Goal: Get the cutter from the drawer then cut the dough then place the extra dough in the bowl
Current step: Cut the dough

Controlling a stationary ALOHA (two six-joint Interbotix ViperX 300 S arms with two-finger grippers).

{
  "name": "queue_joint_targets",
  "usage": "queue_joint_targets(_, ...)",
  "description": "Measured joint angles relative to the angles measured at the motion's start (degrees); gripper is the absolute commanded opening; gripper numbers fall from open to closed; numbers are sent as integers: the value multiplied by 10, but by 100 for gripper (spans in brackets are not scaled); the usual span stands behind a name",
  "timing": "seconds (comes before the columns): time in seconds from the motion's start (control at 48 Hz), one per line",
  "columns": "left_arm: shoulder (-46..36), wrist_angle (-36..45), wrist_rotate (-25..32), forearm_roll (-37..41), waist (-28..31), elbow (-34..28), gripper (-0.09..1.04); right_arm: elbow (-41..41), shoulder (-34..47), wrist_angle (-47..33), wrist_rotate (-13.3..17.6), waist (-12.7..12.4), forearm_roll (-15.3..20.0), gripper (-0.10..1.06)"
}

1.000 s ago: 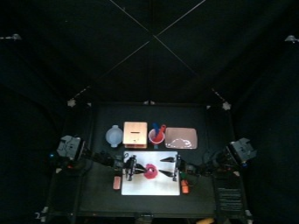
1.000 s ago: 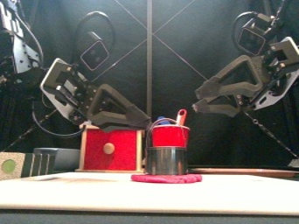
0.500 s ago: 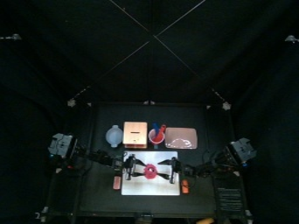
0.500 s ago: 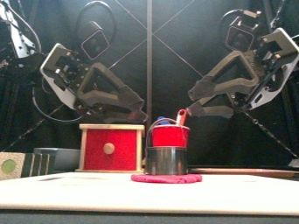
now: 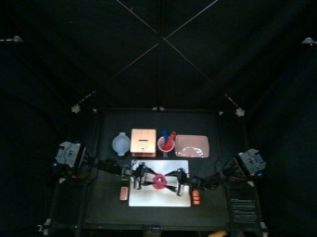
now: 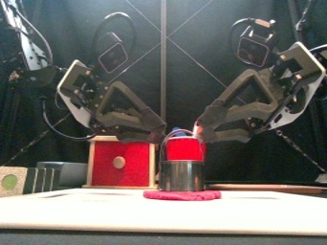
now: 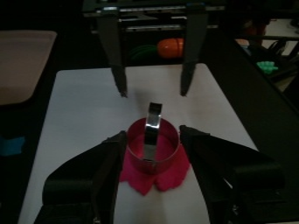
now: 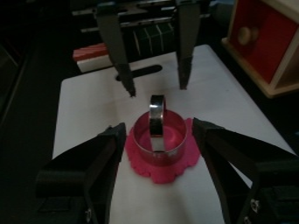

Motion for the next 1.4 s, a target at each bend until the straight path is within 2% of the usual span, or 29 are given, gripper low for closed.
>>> queue_joint_targets(0.208, 18, 9, 0, 16, 11, -12, 87, -16, 30, 4, 3, -5, 2, 93)
queue_joint_targets(0.667, 40, 22, 1, 28, 11, -27, 86, -29, 37, 17, 4, -18, 8, 92)
queue_joint_targets(1.021, 40, 24, 1, 28, 9, -27, 85, -33, 38, 37, 4, -24, 15, 74)
queue_joint_targets(1.229, 40, 25, 1, 33, 7, -27, 68, -34, 38, 39, 4, -23, 16, 72)
queue_joint_targets(1.396, 40, 26, 1, 38, 5, -27, 61, -34, 38, 44, 4, -25, 16, 71)
